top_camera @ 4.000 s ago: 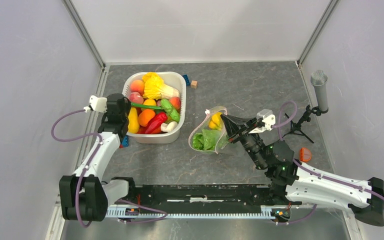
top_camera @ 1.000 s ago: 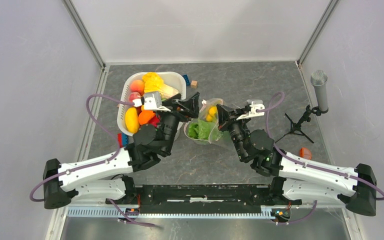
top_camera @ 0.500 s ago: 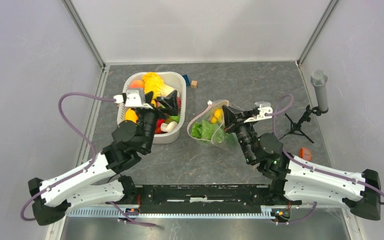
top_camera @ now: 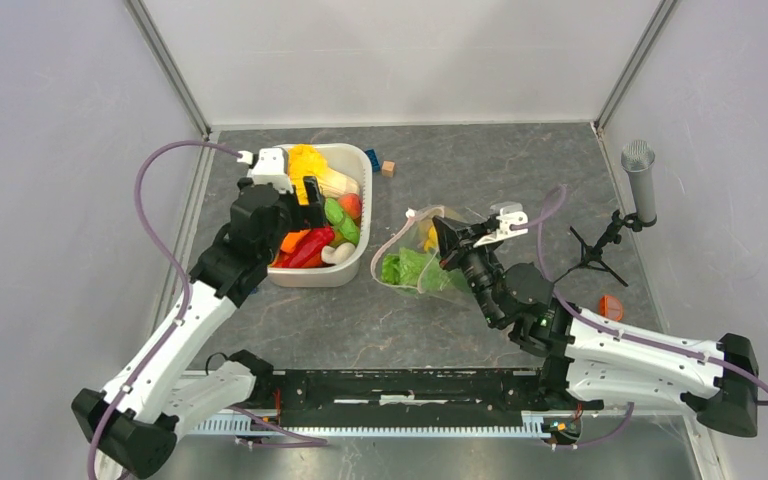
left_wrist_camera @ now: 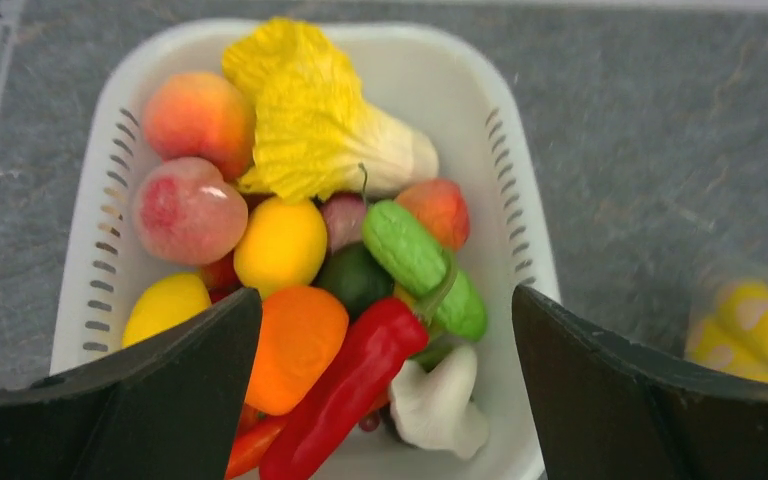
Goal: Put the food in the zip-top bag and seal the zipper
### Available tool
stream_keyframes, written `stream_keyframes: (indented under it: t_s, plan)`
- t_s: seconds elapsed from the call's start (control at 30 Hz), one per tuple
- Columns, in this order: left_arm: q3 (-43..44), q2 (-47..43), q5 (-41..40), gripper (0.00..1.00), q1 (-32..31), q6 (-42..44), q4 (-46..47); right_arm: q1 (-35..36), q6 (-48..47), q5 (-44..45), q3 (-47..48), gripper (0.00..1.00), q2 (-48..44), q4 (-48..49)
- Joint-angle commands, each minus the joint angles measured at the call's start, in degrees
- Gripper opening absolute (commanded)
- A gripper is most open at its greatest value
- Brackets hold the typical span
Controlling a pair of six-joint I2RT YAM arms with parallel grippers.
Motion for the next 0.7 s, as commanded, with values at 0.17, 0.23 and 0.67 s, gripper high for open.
stream_keyframes:
  t_s: [0.17,0.23,0.67]
  plan:
    - [10.63,14.72,15.2,1.0,6.29,8.72,-21.23,0.14,-0.56,-4.35,5.11,0.02,0.76,-1.12]
    - [14.67,18.61,16.52,1.0,6.85,10.1,-25.15,0.06,-0.62,-4.23,5.04,0.02,0.67,-1.19]
    - [19.47,27.04,5.53,0.95,7.89,18.77,-32.74,0.09,-0.25,-4.07,5.0,0.02,0.24,-2.09]
